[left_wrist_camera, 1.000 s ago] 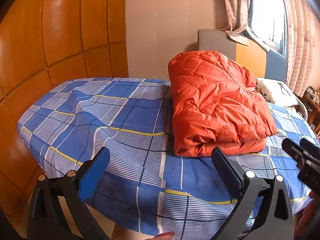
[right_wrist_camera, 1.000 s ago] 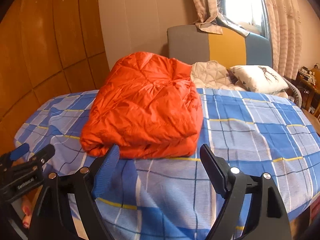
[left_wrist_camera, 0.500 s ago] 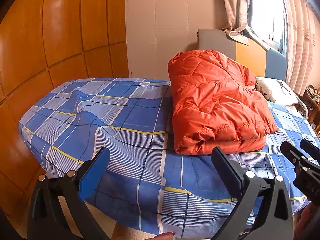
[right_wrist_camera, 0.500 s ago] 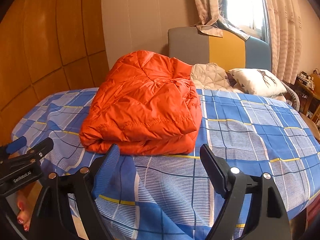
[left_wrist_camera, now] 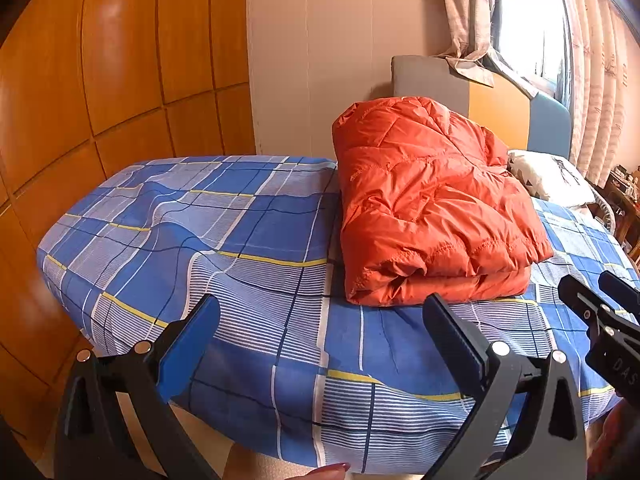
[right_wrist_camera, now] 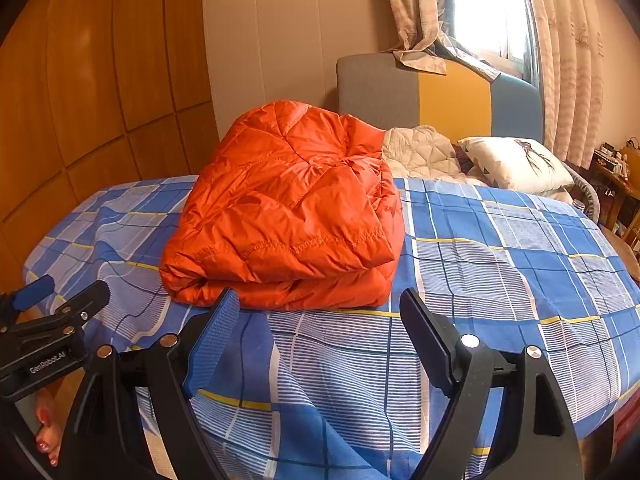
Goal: Fold large clothes
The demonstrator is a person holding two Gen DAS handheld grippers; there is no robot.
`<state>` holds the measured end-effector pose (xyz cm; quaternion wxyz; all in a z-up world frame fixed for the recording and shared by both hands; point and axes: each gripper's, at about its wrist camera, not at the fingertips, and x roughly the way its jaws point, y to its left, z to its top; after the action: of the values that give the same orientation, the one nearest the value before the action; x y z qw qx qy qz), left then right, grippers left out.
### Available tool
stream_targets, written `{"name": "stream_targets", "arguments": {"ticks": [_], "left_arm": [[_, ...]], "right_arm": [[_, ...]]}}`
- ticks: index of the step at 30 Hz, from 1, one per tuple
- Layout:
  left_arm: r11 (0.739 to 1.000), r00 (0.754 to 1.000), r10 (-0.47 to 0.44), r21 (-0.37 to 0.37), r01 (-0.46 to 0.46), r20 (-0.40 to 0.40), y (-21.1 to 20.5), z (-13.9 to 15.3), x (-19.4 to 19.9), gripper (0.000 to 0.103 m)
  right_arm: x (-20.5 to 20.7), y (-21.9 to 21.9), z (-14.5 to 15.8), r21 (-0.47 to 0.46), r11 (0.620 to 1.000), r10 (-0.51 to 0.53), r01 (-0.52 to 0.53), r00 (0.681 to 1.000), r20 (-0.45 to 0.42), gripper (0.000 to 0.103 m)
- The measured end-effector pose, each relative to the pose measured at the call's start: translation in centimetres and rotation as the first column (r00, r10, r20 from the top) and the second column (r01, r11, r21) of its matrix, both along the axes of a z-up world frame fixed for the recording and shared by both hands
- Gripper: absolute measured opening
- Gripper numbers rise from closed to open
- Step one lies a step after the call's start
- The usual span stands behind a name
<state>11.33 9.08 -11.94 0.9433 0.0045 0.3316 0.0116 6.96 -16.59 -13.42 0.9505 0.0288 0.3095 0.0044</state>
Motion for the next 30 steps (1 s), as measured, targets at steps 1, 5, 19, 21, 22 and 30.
{"name": "stream_targets", "arguments": {"ticks": [1,5,19,21,22,30], "left_arm": [[1.0,1.0,-0.001,-0.001,0.001,-0.001,0.01,0.0,-0.01,0.101],[1.0,1.0,-0.003,-0.003,0.003,-0.004,-0.04,0.02,-0.07,0.101],[1.0,1.0,-0.012,-0.005,0.012,-0.01,-0.29,0.13,-0.13,0.101],[1.0,1.0,-0.011,-0.007,0.01,-0.012,-0.28,0.12,-0.12,0.101],[1.0,1.0,-0.015,-0.009,0.014,-0.014,-0.27,0.12,-0.1,0.101],[1.0,1.0,-0.015,-0.008,0.015,-0.015,-0.5,0.17,-0.25,0.101]], "right_arm": [[-0.02,-0.03,-0.02,0.001,1.0,-0.001,0.001,1.0,0.0,0.082],[0.02,-0.1,-0.18,0.008,1.0,-0.002,0.002,1.0,-0.006,0.082],[0.05,-0.1,-0.13,0.012,1.0,-0.003,0.003,1.0,-0.005,0.082],[0.09,-0.11,-0.12,0.01,1.0,-0.003,0.003,1.0,-0.005,0.082],[0.06,-0.13,-0.11,0.01,1.0,-0.002,0.002,1.0,-0.005,0.082],[0.05,-0.09,-0.12,0.013,1.0,0.0,0.0,1.0,-0.004,0.082]]}}
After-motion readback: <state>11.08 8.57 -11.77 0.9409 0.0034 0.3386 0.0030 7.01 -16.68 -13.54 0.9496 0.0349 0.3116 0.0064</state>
